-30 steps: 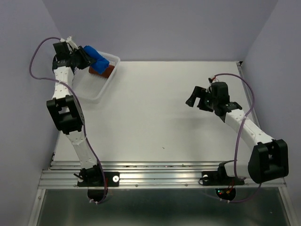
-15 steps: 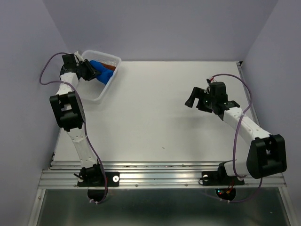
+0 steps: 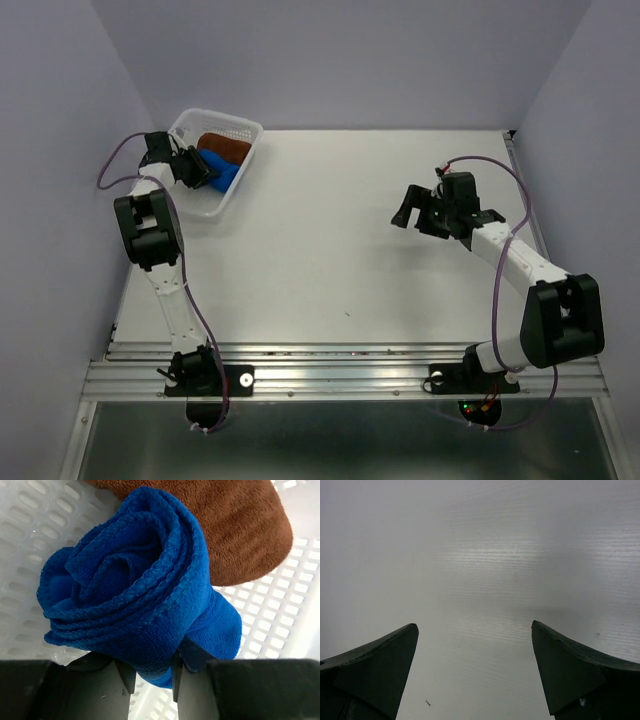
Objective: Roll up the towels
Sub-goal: Place the rolled towel into the container
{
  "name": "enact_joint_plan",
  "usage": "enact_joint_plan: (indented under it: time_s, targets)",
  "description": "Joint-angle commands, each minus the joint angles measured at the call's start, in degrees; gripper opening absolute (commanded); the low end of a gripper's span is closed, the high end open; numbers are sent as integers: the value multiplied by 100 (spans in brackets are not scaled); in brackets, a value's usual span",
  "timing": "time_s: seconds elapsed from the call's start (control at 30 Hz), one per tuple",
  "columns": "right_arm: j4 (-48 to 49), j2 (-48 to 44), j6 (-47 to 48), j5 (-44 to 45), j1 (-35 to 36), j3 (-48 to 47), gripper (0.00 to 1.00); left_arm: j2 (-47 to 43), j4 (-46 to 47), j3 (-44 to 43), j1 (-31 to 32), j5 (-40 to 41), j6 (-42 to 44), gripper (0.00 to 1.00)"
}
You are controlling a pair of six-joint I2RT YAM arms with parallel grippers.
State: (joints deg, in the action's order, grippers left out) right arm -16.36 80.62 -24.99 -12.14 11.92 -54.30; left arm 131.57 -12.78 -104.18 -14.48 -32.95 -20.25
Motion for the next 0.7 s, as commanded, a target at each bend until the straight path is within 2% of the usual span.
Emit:
enact_joint_plan:
  time_s: [0.0,0.13,0.17,0.23,0.27,0.4,0.5,0.57,0.67]
  targets:
    - [28,-11,100,-25,-23,-283,100,185,-313,-243,-55,253,48,0]
    - [19,-11,109,19,-23,-300,100,404,-699,-637,-64,464,-5,1]
    - [10,-20,109,19,-23,-291,100,509,-831,-734,-64,491,3,8]
    - [19,-20,100,19,-23,-300,100,554,-1156,-849,-64,709,-31,29]
    - [19,-29,100,10,-23,-309,100,511,-1235,-841,-64,798,-58,44]
    - [10,-38,91,-25,-23,-344,100,239,-1245,-648,-64,913,-233,58]
    - [19,-64,74,-104,-23,-388,100,45,-1350,-656,-64,974,-382,64]
    - [19,-108,65,-157,-23,-397,100,-95,-1499,-752,-64,1010,-471,99]
    - [19,-169,65,-192,-23,-406,100,-315,-1632,-867,-64,1142,-611,99]
